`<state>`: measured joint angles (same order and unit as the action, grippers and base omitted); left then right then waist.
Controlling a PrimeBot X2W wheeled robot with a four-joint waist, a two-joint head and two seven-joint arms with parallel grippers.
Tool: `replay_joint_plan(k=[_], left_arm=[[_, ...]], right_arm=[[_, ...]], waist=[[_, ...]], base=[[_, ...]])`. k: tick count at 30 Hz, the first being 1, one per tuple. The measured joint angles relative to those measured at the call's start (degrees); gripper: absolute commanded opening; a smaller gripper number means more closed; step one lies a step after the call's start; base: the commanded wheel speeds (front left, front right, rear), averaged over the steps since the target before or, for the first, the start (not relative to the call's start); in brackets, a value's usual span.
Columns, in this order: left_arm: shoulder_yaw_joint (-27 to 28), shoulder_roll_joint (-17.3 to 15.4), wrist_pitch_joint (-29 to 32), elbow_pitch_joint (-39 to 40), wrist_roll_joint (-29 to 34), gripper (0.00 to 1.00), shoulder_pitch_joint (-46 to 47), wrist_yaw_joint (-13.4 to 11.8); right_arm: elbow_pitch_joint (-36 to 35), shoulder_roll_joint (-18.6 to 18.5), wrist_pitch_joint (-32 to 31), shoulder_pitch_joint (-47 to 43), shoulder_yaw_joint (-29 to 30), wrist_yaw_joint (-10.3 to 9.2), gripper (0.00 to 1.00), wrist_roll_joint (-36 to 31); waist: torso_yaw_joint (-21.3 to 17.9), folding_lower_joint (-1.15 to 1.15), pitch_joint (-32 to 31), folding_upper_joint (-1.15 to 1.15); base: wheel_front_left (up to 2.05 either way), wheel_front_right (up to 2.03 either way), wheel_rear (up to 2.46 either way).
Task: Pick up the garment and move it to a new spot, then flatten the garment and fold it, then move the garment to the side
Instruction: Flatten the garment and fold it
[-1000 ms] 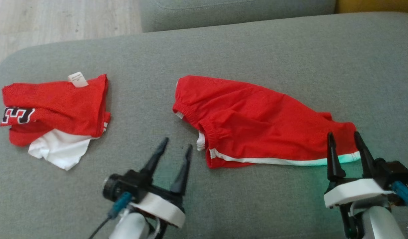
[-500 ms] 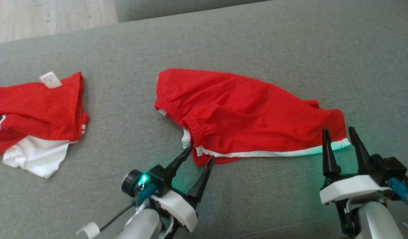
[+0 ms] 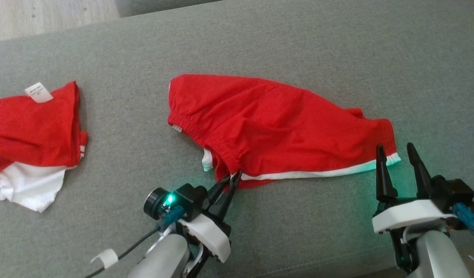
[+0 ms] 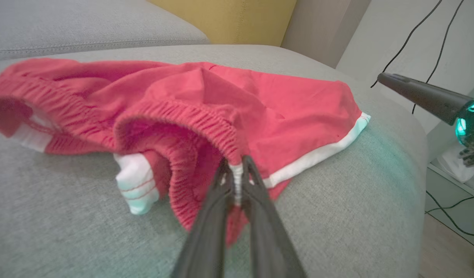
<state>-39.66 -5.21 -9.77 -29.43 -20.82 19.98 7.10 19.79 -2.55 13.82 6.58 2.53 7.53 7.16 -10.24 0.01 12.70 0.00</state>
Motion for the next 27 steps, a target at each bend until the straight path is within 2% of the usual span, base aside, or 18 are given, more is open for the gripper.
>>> replay_joint_plan(k=[6, 19, 27], left_arm=[[-0.92, -0.97, -1.81, 1.07, -0.43, 0.0, -0.03, 0.02], [-1.27, -1.55, -2.47, 4.72, -0.42, 0.0, -0.46, -0.13], [-1.76, -1.57, -2.47, 6.01, -0.43, 0.0, -0.44, -0.63]], right_arm=[[2.49, 0.01, -0.29, -0.02, 1.52, 0.0, 1.0, -0.19], [8.71, 0.02, -6.28, -0.1, 5.89, 0.0, 1.0, -2.31], [12.65, 0.01, -6.57, 2.08, 8.44, 0.0, 1.0, -2.29]], waist=[[0.56, 0.0, -0.86, 0.0], [2.77, -0.01, -2.35, 0.0], [3.51, -0.01, -1.71, 0.0]], base=[[0.0, 0.0, 0.0], [0.0, 0.0, 0.0], [0.0, 0.0, 0.0]])
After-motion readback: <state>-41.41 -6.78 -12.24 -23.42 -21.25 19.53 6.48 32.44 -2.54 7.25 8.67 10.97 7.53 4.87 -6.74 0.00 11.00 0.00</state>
